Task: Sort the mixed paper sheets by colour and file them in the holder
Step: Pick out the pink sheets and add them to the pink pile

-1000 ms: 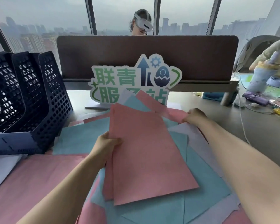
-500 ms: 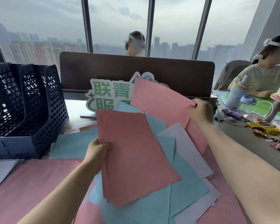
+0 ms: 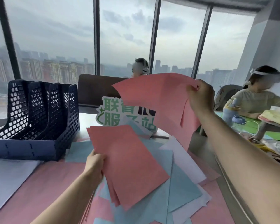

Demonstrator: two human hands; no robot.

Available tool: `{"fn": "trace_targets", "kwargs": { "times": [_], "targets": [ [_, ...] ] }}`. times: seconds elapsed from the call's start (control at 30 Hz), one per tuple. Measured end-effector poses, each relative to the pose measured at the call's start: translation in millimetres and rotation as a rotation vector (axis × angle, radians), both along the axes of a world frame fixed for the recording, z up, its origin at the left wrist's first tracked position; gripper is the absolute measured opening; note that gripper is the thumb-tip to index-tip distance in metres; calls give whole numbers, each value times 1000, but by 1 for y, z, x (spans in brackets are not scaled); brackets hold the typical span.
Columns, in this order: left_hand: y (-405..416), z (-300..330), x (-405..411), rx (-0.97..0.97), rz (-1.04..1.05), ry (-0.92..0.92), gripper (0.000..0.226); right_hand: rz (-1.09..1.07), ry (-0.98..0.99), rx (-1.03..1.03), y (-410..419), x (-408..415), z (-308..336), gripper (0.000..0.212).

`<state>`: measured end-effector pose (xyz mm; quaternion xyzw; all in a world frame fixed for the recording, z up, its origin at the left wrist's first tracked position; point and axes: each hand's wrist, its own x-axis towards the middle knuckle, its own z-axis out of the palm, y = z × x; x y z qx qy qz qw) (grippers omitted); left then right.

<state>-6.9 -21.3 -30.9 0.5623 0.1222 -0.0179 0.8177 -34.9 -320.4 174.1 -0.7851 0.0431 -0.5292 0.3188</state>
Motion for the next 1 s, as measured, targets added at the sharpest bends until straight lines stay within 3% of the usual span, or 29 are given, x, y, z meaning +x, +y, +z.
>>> {"fn": "trace_targets", "kwargs": {
  "times": [0.27,0.43,0.67,0.9,1.0],
  "targets": [
    [25,20,-16,-115,36,-89,24,5,59,187,20,1,38,23],
    [29,23,-21,-110,-16,-108,23,-29,244,237,27,14,51,21],
    [34,11,-21,-189,-84,-35,15,67,446,206,8,41,-43,16],
    [44,-7,-10,-98,-118,28,16,79,746,217,-2,45,-128,10],
    [45,-12,-5,-89,-126,75,19,68,867,169,-4,42,-148,17]
  ]
}}
